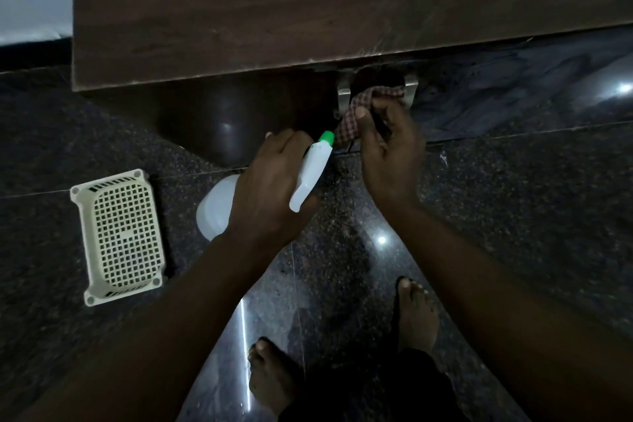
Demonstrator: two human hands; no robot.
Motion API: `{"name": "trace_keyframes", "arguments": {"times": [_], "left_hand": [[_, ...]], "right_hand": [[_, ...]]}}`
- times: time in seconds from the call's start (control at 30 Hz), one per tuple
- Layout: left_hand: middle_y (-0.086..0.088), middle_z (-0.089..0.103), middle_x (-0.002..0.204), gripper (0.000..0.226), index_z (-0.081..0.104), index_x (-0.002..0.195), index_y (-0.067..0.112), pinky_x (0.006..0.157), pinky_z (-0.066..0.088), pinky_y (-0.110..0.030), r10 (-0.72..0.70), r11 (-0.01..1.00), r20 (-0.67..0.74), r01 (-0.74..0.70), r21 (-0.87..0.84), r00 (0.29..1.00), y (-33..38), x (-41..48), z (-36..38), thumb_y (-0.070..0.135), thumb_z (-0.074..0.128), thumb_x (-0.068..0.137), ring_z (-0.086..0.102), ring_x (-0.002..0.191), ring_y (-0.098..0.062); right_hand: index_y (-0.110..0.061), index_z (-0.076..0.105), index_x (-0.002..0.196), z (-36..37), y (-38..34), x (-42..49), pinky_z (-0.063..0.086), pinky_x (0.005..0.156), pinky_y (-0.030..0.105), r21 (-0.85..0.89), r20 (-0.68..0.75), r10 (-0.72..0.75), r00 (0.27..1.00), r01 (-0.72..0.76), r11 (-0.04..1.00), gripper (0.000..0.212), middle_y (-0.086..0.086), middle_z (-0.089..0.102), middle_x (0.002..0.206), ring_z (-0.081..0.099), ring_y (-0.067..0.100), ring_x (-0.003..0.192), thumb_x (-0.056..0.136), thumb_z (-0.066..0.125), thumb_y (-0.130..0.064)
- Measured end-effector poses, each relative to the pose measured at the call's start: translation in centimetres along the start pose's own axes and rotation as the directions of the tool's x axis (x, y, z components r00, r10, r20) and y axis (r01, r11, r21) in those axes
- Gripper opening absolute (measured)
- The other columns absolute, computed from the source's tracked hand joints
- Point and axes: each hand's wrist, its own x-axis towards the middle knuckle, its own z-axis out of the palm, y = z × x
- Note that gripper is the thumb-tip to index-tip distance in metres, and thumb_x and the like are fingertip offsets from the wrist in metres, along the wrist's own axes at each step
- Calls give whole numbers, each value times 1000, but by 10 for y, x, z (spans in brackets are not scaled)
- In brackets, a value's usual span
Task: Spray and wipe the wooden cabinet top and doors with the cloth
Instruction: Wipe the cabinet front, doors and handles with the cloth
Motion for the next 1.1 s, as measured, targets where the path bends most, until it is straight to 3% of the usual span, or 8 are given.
{"name": "trace_keyframes", "arguments": {"times": [0.17,0.37,0.47,0.67,0.8,0.97,1.1], "left_hand": [[-4,51,86,23,53,90,4,66,31,-29,-4,1000,3,4,-6,1000,-2,-1,-3,17,43,74,46,75,-23],[-1,46,84,20,51,88,5,67,31,-29,18,1000,6,-18,8,1000,-1,-1,-6,16,42,74,44,75,-22],[2,45,86,22,51,89,7,69,29,-28,15,1000,0,-15,0,1000,-2,0,-7,21,42,74,44,75,-22],[1,45,81,13,47,83,9,60,31,-31,5,999,-14,-6,-38,1000,3,-1,-10,18,43,76,43,72,-21],[3,43,80,7,40,81,16,58,30,-31,14,998,-28,-16,-64,999,5,0,-12,18,40,75,41,71,-19],[2,44,80,15,47,81,8,58,32,-34,9,999,-54,-11,-30,998,2,-2,-13,19,40,74,42,71,-21],[1,47,81,13,51,84,5,61,29,-28,14,1000,-69,-14,-5,998,-1,-6,-14,11,44,76,44,71,-21]], "right_hand": [[-1,67,100,2,-16,4,55,78,43,48,-45,7,999,-5,999,15,6,67,93,63,17,87,100,60,-14],[2,67,91,3,-49,9,46,76,25,-57,-50,-270,962,267,962,10,7,65,89,60,18,85,95,67,-8],[2,70,92,-1,-46,13,48,76,25,-91,1,-325,946,324,942,11,9,69,88,63,20,84,94,70,-9],[-3,69,93,-25,-35,20,53,70,36,-4,-122,-88,989,88,996,12,7,67,87,61,14,80,96,65,-14],[-3,67,85,-21,-39,24,48,65,30,20,-186,-36,982,41,999,13,6,65,80,58,11,74,92,67,-14],[2,68,86,-8,-45,18,50,71,29,-47,-127,-202,971,198,979,14,9,68,84,63,18,79,91,70,-11],[1,71,90,11,-52,11,49,79,27,-129,53,-381,923,384,914,9,11,70,89,65,25,87,91,72,-8]]}}
